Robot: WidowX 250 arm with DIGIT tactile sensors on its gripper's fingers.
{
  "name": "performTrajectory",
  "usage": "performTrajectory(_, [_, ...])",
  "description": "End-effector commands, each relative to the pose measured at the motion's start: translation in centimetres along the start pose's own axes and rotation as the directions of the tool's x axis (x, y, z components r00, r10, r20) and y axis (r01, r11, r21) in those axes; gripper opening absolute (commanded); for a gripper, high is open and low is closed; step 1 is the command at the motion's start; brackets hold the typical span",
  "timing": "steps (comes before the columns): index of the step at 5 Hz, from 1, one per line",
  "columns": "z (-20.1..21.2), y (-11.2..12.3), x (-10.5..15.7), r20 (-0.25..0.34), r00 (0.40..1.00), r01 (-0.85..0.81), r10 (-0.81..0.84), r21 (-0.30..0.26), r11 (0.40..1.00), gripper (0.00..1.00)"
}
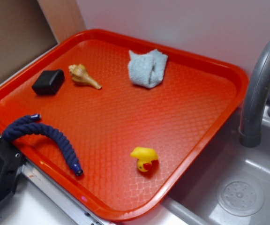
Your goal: Grab the yellow duck.
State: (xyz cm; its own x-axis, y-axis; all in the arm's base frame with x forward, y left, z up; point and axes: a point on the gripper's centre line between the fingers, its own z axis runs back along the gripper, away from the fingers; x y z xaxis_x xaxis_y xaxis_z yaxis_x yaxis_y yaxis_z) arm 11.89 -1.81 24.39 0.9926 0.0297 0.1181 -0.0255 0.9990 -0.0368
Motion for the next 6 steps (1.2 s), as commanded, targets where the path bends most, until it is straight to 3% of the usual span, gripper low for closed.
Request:
performTrajectory(1, [0.0,0.0,0.0,0.000,1.000,0.000,0.000,0.000,1.000,1.00])
performTrajectory(2, [-2.0,-1.7,2.5,0.088,0.971,0.224,-0.222,-0.011,0.975,1.00])
performTrajectory(3, [-3.8,-5.1,4.4,0.193,0.872,0.460,-0.449,-0.010,0.888,1.00])
performTrajectory(4, [-7.3,-9.6,5.8,0.224,0.733,0.664,-0.642,-0.031,0.747,1.00])
performTrajectory(5, [-9.9,-12.5,5.1,0.174,0.565,0.824,-0.806,-0.083,0.560,1.00])
performTrajectory(6, [-13.0,-13.5,4.3,0.156,0.481,0.872,-0.863,-0.182,0.454,1.00])
